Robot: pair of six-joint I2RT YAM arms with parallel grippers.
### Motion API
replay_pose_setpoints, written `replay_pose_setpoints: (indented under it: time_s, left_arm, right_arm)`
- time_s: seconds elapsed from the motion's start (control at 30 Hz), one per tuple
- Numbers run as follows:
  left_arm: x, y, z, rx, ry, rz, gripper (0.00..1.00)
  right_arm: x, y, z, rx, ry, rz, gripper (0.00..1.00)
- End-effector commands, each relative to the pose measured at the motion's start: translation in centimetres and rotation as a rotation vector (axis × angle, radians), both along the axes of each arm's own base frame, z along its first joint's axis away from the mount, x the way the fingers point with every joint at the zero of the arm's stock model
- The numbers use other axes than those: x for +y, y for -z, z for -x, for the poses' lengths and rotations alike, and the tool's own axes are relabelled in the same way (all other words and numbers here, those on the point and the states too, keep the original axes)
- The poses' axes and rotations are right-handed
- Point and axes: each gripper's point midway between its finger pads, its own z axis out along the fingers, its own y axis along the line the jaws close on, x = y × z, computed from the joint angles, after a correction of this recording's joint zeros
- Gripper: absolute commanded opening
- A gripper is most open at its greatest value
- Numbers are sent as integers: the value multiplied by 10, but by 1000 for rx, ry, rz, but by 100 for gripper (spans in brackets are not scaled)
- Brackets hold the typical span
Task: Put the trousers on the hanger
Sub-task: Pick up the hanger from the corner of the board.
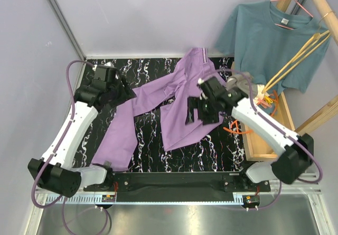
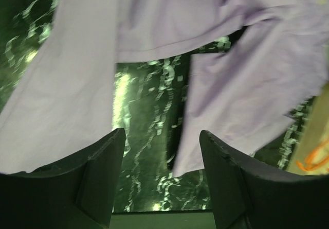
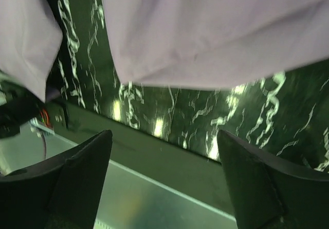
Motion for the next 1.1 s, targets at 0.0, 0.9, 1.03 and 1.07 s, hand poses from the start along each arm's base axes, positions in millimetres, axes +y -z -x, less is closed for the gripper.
replay_pose_setpoints:
  time_s: [0.0,0.9,1.03,1.07]
  left_arm:
    - [-39,-47,-19,-164,148,132,64]
    - [-384,44,23,234,813,575,69]
    - [-407,64,28,287,807,587,73]
    - [-410,67,29,295,807,592,74]
  right_arm:
    - [0,-6,41,41,14,-76,88]
    - [-62,-230,165,-494,-122,-644,76]
    - [-68,-239,165,-526,-93,-648,77]
    - [-70,-238,166,-527,-88,-647,77]
